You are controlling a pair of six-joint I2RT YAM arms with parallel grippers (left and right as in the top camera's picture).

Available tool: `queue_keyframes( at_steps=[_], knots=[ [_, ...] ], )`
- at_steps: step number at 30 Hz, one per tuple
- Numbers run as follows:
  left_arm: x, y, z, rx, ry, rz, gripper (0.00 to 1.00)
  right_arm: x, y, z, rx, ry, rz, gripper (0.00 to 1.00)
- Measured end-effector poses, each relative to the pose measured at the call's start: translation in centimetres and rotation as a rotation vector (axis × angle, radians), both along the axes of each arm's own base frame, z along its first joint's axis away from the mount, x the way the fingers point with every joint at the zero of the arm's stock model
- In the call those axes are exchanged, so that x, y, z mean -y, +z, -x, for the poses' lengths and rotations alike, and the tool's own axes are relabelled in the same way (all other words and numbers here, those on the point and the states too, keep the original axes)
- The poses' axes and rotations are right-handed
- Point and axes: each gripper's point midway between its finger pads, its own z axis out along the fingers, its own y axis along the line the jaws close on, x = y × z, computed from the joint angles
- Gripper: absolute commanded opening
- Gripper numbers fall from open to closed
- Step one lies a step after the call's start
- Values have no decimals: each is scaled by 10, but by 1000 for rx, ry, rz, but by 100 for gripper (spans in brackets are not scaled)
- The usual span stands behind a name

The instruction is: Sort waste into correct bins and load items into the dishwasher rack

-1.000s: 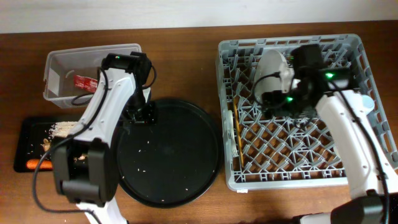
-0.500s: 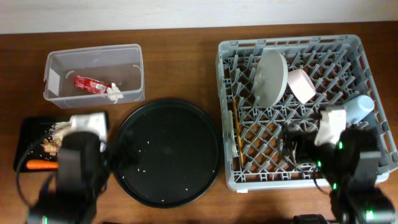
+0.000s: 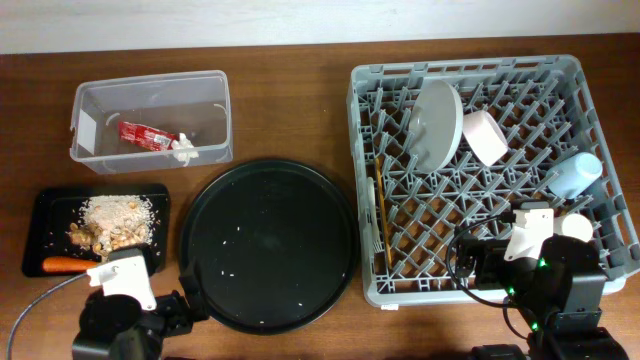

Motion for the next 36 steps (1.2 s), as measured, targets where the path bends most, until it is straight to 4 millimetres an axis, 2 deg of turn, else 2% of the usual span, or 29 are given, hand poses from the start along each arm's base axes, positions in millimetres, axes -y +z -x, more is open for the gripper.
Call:
queue_keyframes(
  at_steps=[4, 11, 19, 24, 28, 36],
  knots=[
    [-3, -16, 13, -83, 2, -14, 99, 0, 0, 0, 0, 0, 0, 99],
    [-3, -16, 14, -86, 2, -15, 99, -1, 1, 2, 51, 4, 18, 99],
    [-3, -17, 14, -87, 5, -18, 99, -10, 3, -11, 469, 36, 4, 99],
    [-4, -17, 14, -88, 7, -20, 99, -9, -12, -21, 620, 16, -2, 99],
    [-4, -17, 14, -87, 7, -20, 99, -10, -59, -31, 565, 15, 8, 99],
    [-4, -17, 14, -88, 7, -20, 99, -5, -61, -32, 569, 14, 55, 99]
  ],
)
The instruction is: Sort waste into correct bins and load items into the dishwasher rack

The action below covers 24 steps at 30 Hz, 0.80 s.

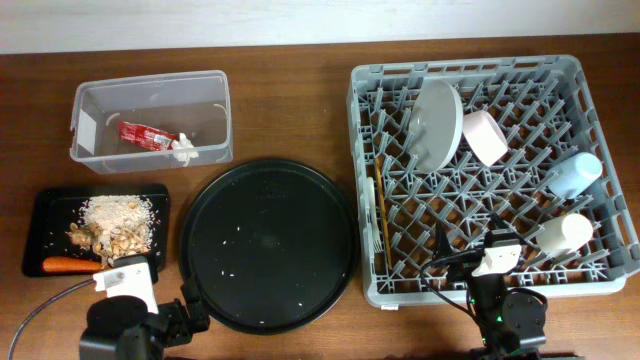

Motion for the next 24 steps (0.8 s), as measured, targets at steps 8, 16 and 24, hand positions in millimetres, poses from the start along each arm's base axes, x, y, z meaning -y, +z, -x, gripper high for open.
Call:
queue_keyframes(
  at_steps=[8, 16, 24],
  knots=[
    [0, 0, 0, 0, 0, 0, 99, 2, 0, 0, 1, -5, 9, 99],
    [0, 0, 0, 0, 0, 0, 99, 2, 0, 0, 1, -5, 9, 99],
    [0, 0, 0, 0, 0, 0, 99, 2, 0, 0, 1, -6, 8, 99]
  ],
)
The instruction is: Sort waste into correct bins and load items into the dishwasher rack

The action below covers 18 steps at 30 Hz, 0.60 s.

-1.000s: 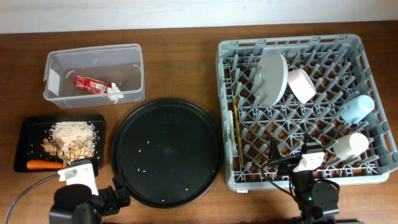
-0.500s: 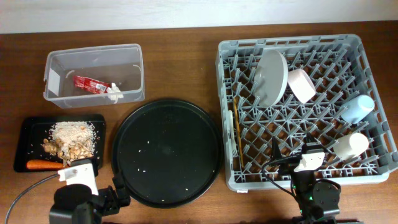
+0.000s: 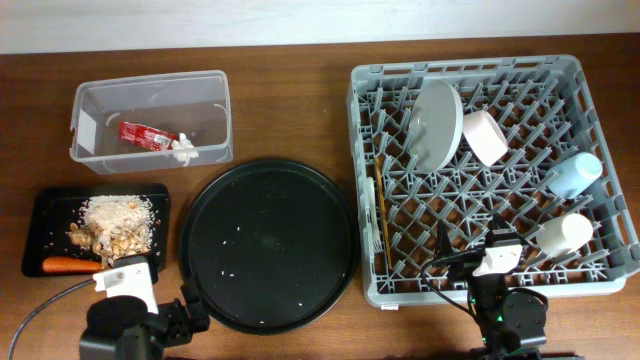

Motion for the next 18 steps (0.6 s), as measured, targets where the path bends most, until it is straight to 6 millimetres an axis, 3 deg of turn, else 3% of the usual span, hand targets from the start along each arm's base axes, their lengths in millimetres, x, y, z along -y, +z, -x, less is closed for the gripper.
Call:
queue_keyframes(
  at_steps=[3, 7, 11, 13, 15, 18],
  knots=[
    [0, 2, -5, 19, 7, 4, 99, 0, 0, 0, 0, 0, 1, 99],
    [-7, -3, -37, 157, 76, 23, 99, 0, 0, 0, 1, 0, 1, 99],
    [-12, -57, -61, 263, 111, 39, 99, 0, 0, 0, 2, 3, 0, 99],
    [-11, -70, -74, 366, 112, 56, 99, 0, 0, 0, 2, 3, 0, 99],
    [-13, -71, -87, 494, 117, 66, 99, 0, 1, 0, 4, 3, 1, 99],
    [-16, -48, -98, 715, 98, 14, 99, 0, 1, 0, 5, 3, 0, 99]
  ],
)
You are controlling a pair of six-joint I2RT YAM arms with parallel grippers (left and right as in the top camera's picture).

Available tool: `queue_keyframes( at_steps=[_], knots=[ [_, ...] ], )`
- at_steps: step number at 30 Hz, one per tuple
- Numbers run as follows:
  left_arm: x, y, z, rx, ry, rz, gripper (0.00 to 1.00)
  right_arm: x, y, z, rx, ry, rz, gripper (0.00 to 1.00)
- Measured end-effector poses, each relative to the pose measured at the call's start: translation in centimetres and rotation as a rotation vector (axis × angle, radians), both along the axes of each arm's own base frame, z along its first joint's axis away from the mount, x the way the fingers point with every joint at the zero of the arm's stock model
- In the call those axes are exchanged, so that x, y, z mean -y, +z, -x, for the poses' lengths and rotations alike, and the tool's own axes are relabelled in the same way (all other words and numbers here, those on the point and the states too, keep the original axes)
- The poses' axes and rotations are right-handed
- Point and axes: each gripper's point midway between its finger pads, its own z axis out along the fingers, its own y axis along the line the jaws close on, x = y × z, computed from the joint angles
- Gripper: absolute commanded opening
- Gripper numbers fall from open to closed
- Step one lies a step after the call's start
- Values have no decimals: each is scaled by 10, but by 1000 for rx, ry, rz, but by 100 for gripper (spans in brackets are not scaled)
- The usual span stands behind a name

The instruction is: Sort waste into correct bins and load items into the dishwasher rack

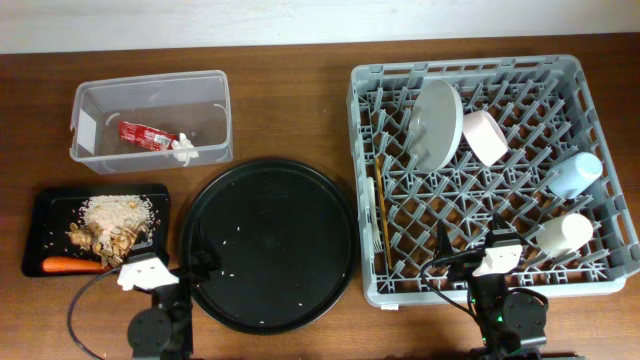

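Observation:
The grey dishwasher rack [372,180] on the right holds a grey plate [437,122], a white bowl [485,137], a pale blue cup [574,173], a white cup [563,233] and chopsticks [381,205]. A clear bin [150,88] at the back left holds a red wrapper [147,134]. Rice scraps [115,215] and a carrot [70,265] lie on the small black tray [45,205]. My left gripper [197,262] sits low over the front left rim of the round black tray [268,245]. My right gripper [450,252] rests at the rack's front edge, its fingers apart and nothing in them.
A few white crumbs dot the round black tray. Both arms are folded low at the table's front edge. A black cable loops on the table beside the left arm.
My left arm has folded lower, and its white camera block now sits slightly further right, at the round tray's rim. The right arm and all objects stand as before.
At first my right arm reached over the rack's front right corner, beside the white cup. Then it was drawn back to the rack's front edge, with the cup lying in the rack. My left arm stayed at the front left and now sits folded lower.

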Motion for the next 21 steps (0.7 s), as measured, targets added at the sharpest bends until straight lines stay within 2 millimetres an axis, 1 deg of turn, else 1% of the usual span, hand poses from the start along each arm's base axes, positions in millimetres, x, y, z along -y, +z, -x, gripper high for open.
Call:
queue_keyframes(
  at_steps=[1, 5, 11, 21],
  knots=[
    [0, 0, 0, 7, -1, -18, 99, 0, 0, 0, 0, 0, 0, 99],
    [1, -22, 1, -52, -9, -105, 99, 0, 0, 0, -1, 0, 0, 99],
    [3, -22, 1, -54, -23, -145, 99, 0, 0, 0, -1, 0, 0, 99],
    [3, -22, 1, -54, -26, -148, 99, 0, 0, 0, 0, 0, 0, 99]
  ],
)
